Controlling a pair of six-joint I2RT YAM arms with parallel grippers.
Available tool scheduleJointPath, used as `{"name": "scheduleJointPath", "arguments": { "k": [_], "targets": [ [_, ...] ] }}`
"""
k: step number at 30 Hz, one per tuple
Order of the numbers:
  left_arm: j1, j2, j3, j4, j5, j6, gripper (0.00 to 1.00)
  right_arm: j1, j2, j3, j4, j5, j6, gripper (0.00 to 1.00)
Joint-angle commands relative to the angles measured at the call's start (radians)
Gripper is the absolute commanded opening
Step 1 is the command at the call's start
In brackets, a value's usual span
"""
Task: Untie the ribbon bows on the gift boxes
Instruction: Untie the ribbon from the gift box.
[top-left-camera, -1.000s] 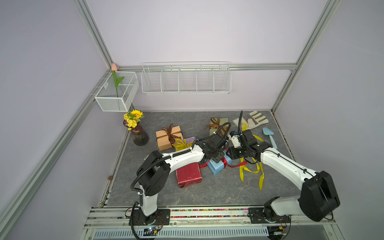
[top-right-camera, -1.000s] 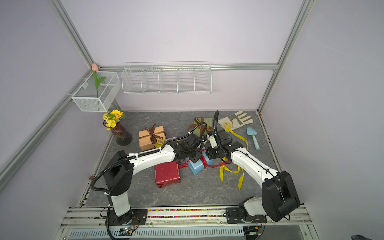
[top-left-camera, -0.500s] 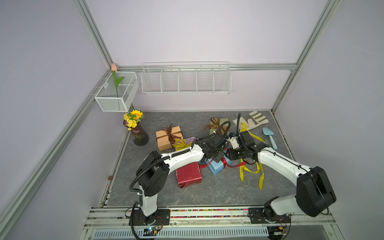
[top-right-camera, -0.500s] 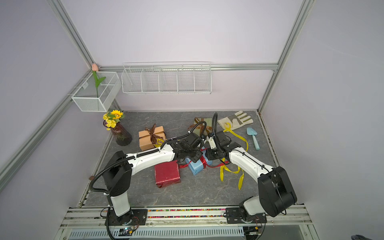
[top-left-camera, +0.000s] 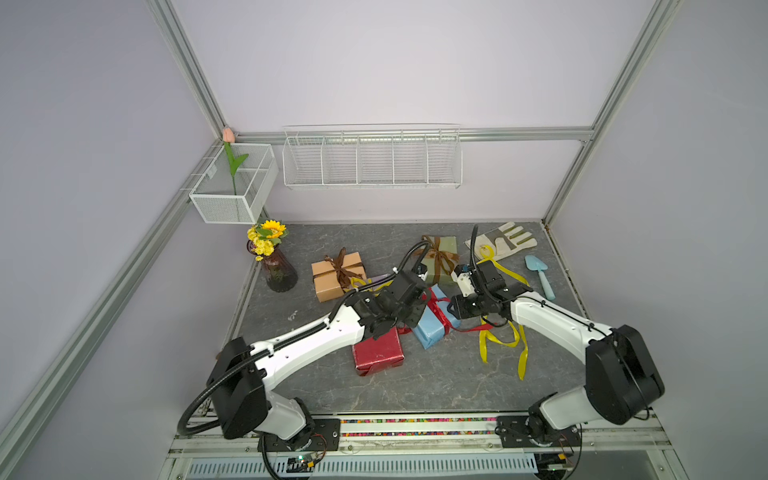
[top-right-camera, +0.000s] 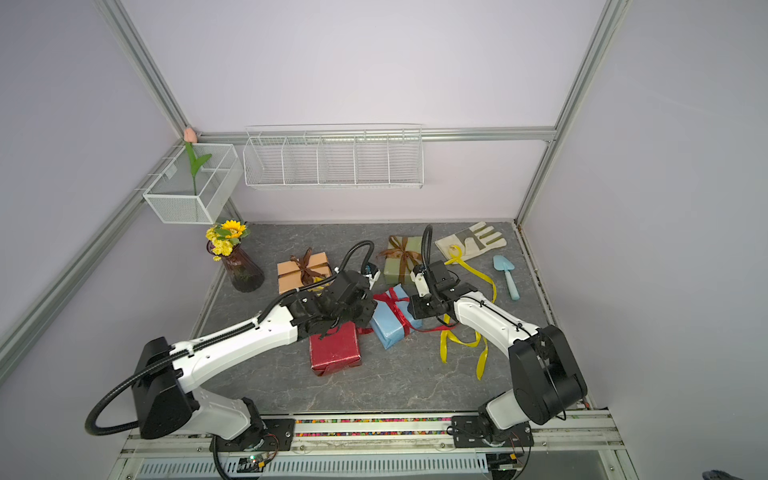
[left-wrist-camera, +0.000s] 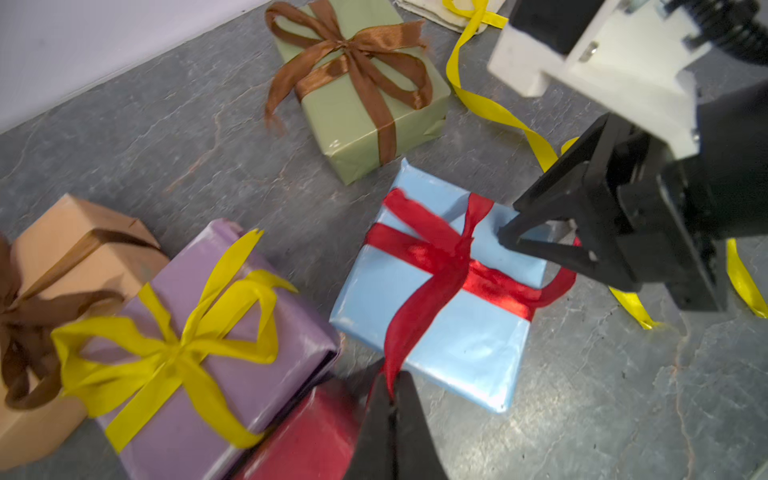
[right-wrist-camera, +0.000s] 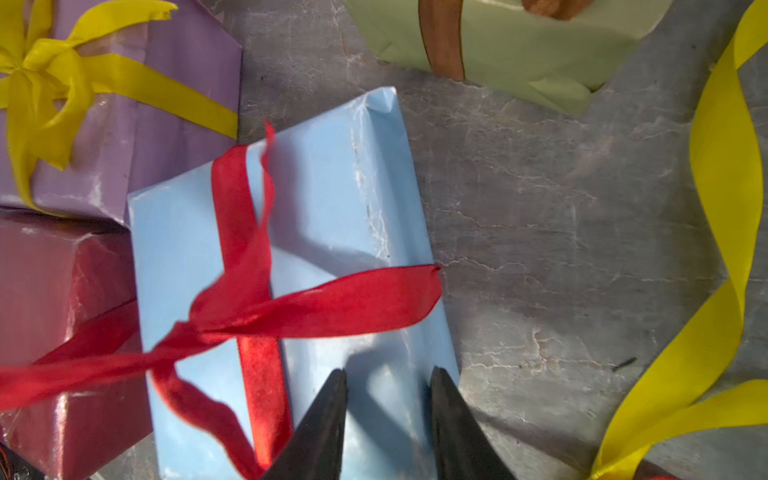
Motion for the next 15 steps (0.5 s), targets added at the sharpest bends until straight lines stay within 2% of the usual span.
{"name": "scheduleJointPath", "arguments": {
  "k": [1,7,10,15],
  "targets": [
    [-0.002,-0.119,-0.099,-0.040,-0.089,-0.124,0.00,0.005,0.032,0.007,-0.011,0.001,0.000,0.36],
    [0.001,-0.398,-0.292,-0.022,-0.158,-0.221,0.00,0.006,0.051,0.014,-0.018,-0.001,-0.006,0.36],
    [0.002,-0.493,-0.364,0.012,-0.178,-0.253,0.02,0.006,0.054,0.020,-0.026,0.001,-0.010,0.36],
    [0.007,-0.495,-0.368,0.015,-0.187,-0.249,0.04,0.009,0.031,0.037,-0.053,0.018,-0.021,0.36]
  ]
}}
